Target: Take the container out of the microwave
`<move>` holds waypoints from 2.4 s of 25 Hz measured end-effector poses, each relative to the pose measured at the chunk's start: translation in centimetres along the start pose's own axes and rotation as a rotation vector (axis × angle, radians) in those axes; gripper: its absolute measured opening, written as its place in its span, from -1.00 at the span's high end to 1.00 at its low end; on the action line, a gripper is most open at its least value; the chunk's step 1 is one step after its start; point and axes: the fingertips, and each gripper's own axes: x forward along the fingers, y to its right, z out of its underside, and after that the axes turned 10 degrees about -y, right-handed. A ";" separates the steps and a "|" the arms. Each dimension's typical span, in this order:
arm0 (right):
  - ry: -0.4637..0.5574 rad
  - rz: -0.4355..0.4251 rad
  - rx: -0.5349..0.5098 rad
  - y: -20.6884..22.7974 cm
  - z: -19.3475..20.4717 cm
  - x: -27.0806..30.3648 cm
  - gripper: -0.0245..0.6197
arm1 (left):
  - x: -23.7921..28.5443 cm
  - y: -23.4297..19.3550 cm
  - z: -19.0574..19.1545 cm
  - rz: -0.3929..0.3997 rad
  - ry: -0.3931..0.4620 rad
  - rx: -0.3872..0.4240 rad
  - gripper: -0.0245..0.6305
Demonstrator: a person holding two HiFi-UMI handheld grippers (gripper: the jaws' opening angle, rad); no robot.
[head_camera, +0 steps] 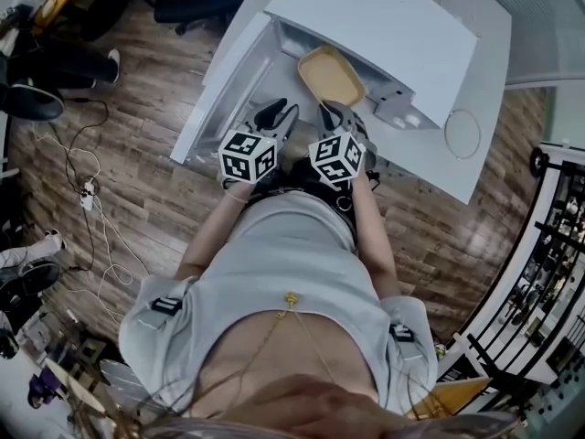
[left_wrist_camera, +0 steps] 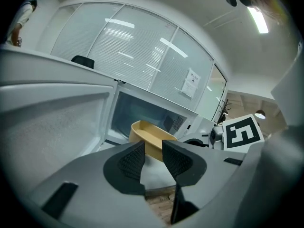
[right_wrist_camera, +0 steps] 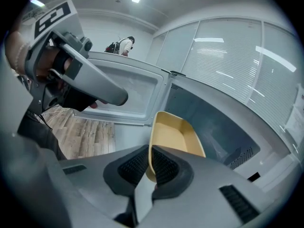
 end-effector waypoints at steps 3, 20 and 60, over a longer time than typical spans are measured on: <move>-0.010 0.008 0.002 -0.7 -0.3 0.1 0.82 | -0.6 0.0 0.0 0.023 -0.005 0.013 0.54; -0.038 0.051 0.052 -4.0 -0.7 -1.9 0.82 | -3.5 -0.6 1.8 0.105 -0.034 0.059 0.54; -0.025 0.072 0.168 -10.0 -0.1 -6.2 0.82 | -6.1 0.3 5.7 0.155 -0.059 0.120 0.54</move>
